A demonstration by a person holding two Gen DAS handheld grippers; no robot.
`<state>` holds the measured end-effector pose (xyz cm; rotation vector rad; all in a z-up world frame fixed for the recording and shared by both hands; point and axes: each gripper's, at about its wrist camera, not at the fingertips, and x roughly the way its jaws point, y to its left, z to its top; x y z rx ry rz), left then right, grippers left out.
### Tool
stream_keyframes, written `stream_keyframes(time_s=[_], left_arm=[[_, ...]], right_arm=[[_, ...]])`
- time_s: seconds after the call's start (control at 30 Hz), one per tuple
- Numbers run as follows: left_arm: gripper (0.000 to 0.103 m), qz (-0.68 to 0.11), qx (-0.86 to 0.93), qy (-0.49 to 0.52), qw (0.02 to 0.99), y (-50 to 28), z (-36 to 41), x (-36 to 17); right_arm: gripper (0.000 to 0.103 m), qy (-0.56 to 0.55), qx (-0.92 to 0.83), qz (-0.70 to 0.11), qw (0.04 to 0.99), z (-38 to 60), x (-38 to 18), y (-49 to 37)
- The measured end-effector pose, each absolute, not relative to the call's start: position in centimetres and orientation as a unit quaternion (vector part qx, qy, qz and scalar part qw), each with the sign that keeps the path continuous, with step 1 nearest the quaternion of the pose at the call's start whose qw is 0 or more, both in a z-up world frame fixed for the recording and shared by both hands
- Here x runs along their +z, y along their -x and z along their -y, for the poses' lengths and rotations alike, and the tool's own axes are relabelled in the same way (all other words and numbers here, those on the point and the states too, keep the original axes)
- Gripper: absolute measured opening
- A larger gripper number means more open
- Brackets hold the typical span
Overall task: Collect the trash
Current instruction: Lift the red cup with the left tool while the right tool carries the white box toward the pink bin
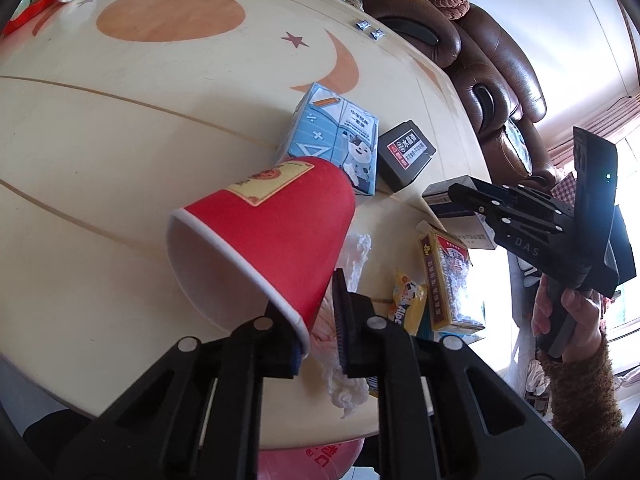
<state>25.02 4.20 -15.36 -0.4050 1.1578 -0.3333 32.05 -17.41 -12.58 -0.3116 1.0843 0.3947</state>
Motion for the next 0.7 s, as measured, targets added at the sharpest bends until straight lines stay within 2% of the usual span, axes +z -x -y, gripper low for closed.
stream_keyframes(time_s=[0.2,0.7], left_arm=[[0.006,-0.533,-0.145,0.182,0.813,-25.0,-4.4,-15.0],[0.006,-0.506,-0.135,0.163,0.836,-24.5,-4.8,-12.9]], right_arm=[[0.024,0.154,0.171,-0.503,0.833,17.7,-11.6,-31.6],[0.022,0.137,0.157,-0.463,0.861,18.3,-7.9,-30.1]])
